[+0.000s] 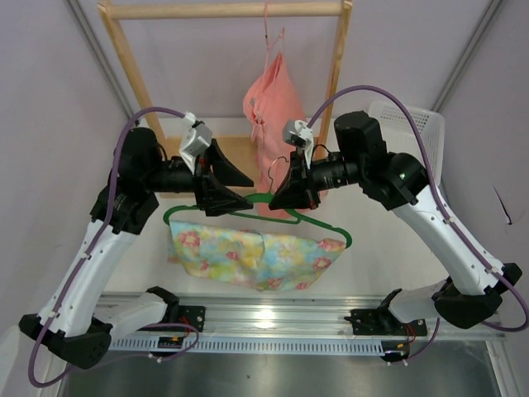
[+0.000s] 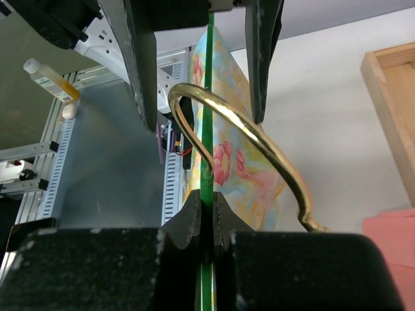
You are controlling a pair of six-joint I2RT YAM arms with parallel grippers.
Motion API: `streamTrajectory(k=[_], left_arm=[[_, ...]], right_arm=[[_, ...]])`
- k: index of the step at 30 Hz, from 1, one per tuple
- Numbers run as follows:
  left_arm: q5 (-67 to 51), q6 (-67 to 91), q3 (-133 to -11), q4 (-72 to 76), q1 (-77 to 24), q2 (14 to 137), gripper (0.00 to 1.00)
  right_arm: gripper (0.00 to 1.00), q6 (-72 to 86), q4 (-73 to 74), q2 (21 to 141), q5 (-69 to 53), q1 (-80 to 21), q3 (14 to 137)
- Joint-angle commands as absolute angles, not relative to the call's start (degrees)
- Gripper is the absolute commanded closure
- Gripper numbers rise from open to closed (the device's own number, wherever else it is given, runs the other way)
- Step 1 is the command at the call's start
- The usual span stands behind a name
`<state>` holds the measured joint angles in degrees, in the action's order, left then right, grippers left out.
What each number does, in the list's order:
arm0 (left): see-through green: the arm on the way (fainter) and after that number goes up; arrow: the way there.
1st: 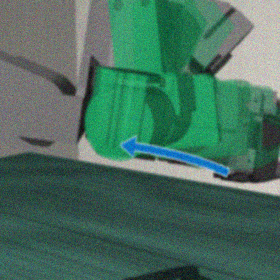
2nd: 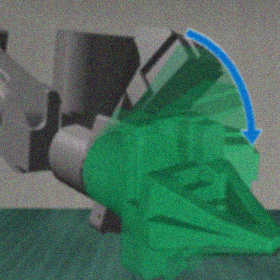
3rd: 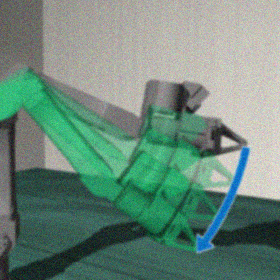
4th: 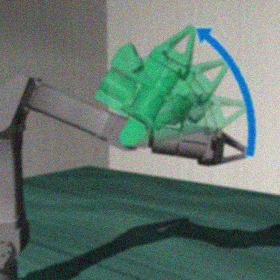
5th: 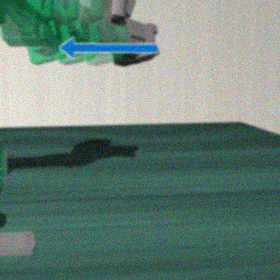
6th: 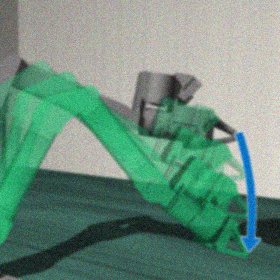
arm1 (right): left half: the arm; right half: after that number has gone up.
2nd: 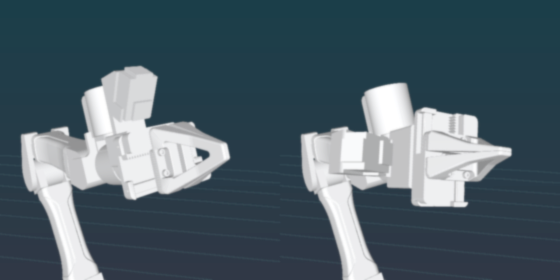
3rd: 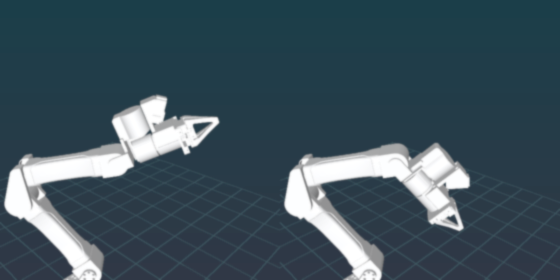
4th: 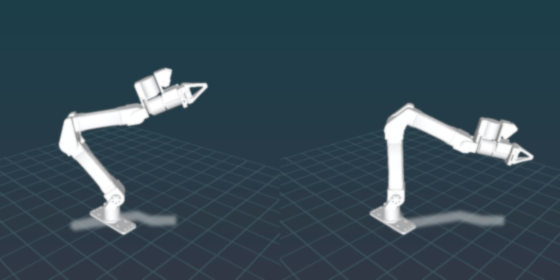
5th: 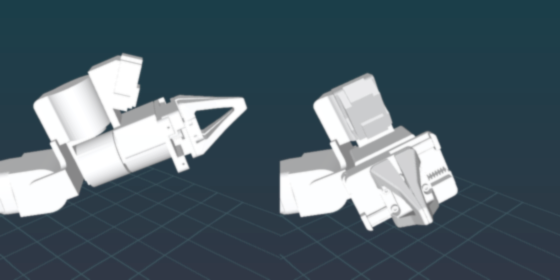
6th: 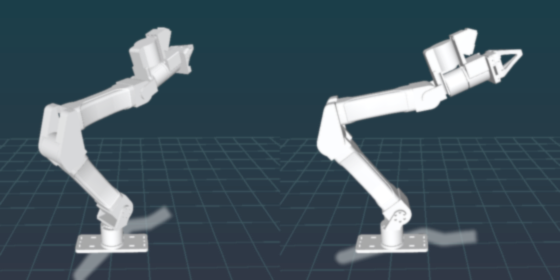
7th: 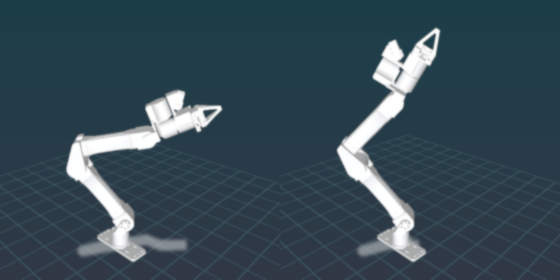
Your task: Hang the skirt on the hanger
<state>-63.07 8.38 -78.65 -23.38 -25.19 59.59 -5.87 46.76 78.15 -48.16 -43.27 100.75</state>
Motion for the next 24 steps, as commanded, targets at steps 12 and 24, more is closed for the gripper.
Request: streamTrajectory(k=[12, 24], left_arm=[[-60.91, 1.76, -80.86, -30.31, -31.90, 62.49, 0.43], [-59.41, 0.62, -82.18, -32.17, -33.22, 64.34, 1.00]], right_arm=[[1.00, -5.19, 42.71, 76.64, -49.83, -45.09, 100.72], [1.00, -6.06, 43.16, 76.90, -48.25, -45.35, 100.72]])
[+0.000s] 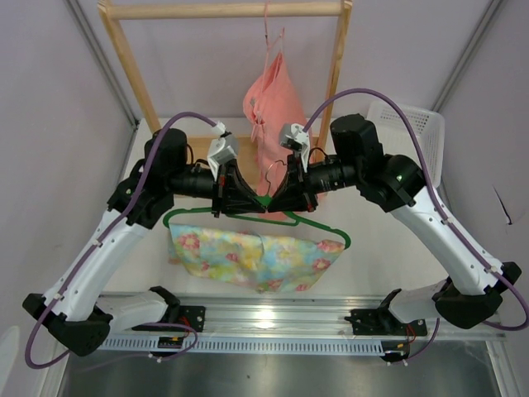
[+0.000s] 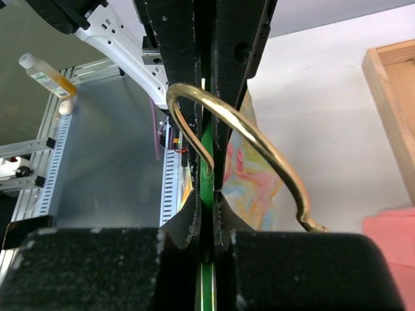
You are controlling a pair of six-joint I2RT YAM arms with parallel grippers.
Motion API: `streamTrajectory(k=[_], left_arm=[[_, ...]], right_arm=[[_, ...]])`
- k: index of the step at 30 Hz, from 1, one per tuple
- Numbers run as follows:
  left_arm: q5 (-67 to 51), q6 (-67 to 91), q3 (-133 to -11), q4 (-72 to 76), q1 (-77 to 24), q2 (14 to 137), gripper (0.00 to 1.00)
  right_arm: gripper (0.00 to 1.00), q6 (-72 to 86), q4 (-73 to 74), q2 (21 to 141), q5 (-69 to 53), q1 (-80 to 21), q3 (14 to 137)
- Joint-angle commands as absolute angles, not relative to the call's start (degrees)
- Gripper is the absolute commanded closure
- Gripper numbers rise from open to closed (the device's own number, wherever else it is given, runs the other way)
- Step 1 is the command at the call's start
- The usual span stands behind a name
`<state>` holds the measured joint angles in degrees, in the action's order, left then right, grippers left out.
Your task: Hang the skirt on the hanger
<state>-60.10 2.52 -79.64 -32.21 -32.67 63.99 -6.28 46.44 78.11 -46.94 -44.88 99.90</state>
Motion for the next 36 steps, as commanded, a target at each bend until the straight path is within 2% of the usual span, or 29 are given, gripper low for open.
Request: streamTrajectory(k=[1, 6, 9, 10, 12, 19, 22, 27, 32, 36], left_arm=[[-58.89, 0.44, -82.35, -32.34, -33.31, 64.34, 1.00], [-57.30, 1.14, -81.74, -30.06, -33.40, 62.85, 1.00], [-56.08, 1.93, -81.83, -27.95, -33.31, 61.97, 1.00], [-55.90, 2.19, -82.17, -27.60, -33.22, 61.88, 1.00], [-55.29, 2.46, -82.44, -26.90, -32.79, 62.05, 1.00], [-55.80, 4.92, -82.62, -23.82, -29.19, 60.65, 1.00], [-54.94, 4.75, -83.05, -24.42, -27.69, 60.21, 1.00], [-50.81, 4.31, -83.41, -26.80, -26.19, 59.07, 1.00], [-38.71, 3.69, -84.11, -33.65, -25.84, 57.48, 1.00], [-31.83, 4.92, -84.90, -38.31, -24.79, 56.43, 1.00]], right_arm=[[1.00, -6.15, 43.24, 76.90, -48.25, -45.35, 100.72], [1.00, -6.15, 43.16, 76.82, -45.88, -45.35, 99.93], [0.90, -6.06, 42.54, 76.38, -44.30, -45.26, 98.70], [0.82, -5.98, 42.37, 76.12, -43.69, -45.18, 98.53], [0.78, -5.97, 42.10, 75.76, -42.54, -45.00, 98.17], [0.37, -5.19, 39.91, 72.43, -38.32, -42.89, 94.40], [0.29, -4.75, 39.03, 70.49, -37.10, -41.84, 92.20], [0.21, -3.26, 38.06, 66.72, -30.77, -40.17, 90.01], [0.14, 1.30, 35.07, 63.99, -17.27, -37.88, 88.59], [0.13, 7.81, 34.10, 64.95, -9.16, -34.81, 90.00]])
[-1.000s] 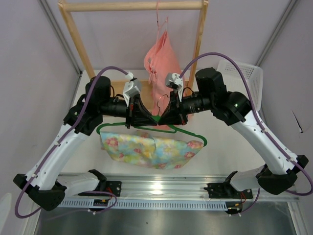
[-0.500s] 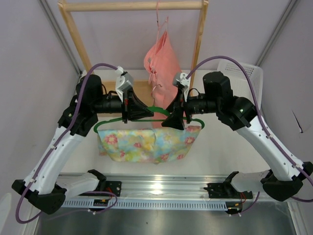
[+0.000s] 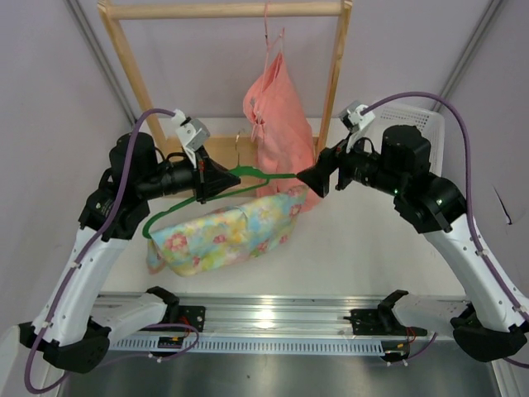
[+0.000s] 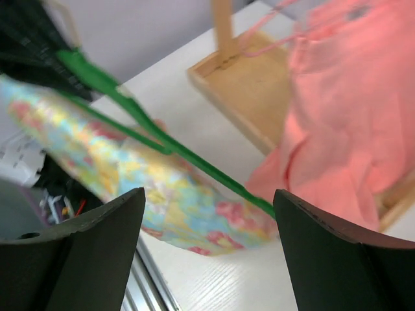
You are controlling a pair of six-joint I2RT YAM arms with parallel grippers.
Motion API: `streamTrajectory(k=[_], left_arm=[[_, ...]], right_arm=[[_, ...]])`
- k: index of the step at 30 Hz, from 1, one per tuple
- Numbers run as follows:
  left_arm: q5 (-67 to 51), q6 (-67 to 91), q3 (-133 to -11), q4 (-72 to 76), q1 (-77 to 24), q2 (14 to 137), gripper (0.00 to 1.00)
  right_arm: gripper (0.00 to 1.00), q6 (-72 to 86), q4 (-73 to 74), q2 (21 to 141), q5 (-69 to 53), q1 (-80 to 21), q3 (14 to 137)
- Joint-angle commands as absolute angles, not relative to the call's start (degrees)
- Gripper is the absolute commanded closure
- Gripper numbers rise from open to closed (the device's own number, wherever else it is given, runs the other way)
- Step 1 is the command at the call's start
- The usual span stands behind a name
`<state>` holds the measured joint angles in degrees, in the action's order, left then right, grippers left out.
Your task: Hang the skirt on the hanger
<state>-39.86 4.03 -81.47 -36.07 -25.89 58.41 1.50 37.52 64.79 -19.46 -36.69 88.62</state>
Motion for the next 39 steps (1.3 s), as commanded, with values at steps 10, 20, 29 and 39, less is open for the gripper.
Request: streamTrajectory(k=[10, 20, 29, 39], left_arm=[[-12.40, 9.31, -87.71, -47.10, -24.78, 51.77, 1.00], [3.50, 10.63, -96.93, -49.22, -24.70, 57.12, 1.00], [12.39, 8.71, -106.08, -46.78, -24.70, 64.60, 1.00], [14.69, 3.78, -111.54, -36.31, -23.65, 72.86, 1.00]], right_arm=[[0.13, 11.95, 34.10, 70.31, -1.59, -32.61, 90.97], [0.13, 13.01, 33.66, 69.61, -1.58, -31.38, 89.83], [0.13, 13.27, 34.10, 68.64, -1.76, -30.76, 89.03], [0.13, 12.57, 34.01, 67.32, -1.76, -30.41, 87.89]])
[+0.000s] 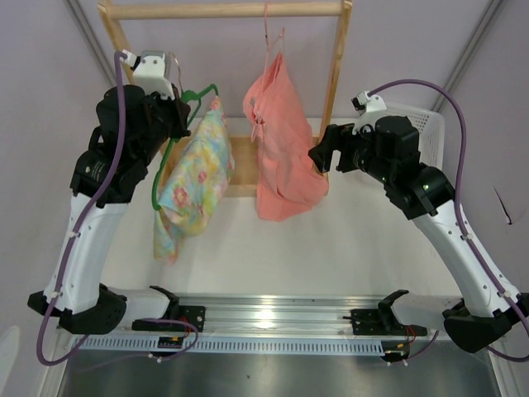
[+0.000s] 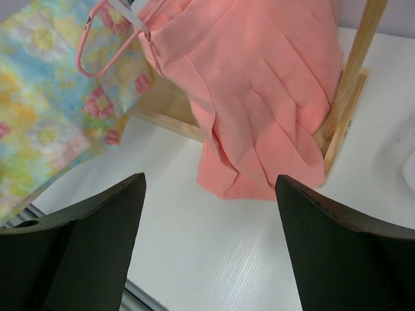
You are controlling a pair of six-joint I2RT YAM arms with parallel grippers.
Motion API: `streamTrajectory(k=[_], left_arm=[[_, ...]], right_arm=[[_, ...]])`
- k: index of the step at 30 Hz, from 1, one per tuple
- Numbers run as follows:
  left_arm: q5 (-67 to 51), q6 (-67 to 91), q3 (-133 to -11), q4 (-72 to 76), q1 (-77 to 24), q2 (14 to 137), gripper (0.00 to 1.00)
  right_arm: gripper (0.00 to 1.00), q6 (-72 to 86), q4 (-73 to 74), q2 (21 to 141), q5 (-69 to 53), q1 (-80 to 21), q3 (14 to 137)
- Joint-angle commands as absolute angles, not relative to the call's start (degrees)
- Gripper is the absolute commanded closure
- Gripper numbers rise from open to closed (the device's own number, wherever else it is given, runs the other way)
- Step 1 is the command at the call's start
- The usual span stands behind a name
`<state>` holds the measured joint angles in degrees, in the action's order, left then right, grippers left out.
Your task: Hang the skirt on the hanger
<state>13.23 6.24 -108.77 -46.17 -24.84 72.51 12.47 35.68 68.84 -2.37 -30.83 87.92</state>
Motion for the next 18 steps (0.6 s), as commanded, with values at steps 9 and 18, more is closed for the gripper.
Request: streamTrajectory(k=[9, 18], left_arm=[[5.37, 5.54, -118.65, -31.73, -15.57, 80.59, 1.00], [-15.27, 10.54, -121.11, -23.21, -4.49, 87.00, 1.00]], right_arm=[[0.13, 11.95, 34.28, 67.32, -2.02, -30.15, 88.07], [0.13, 12.56, 32.79, 68.11, -2.90, -29.97, 87.72]])
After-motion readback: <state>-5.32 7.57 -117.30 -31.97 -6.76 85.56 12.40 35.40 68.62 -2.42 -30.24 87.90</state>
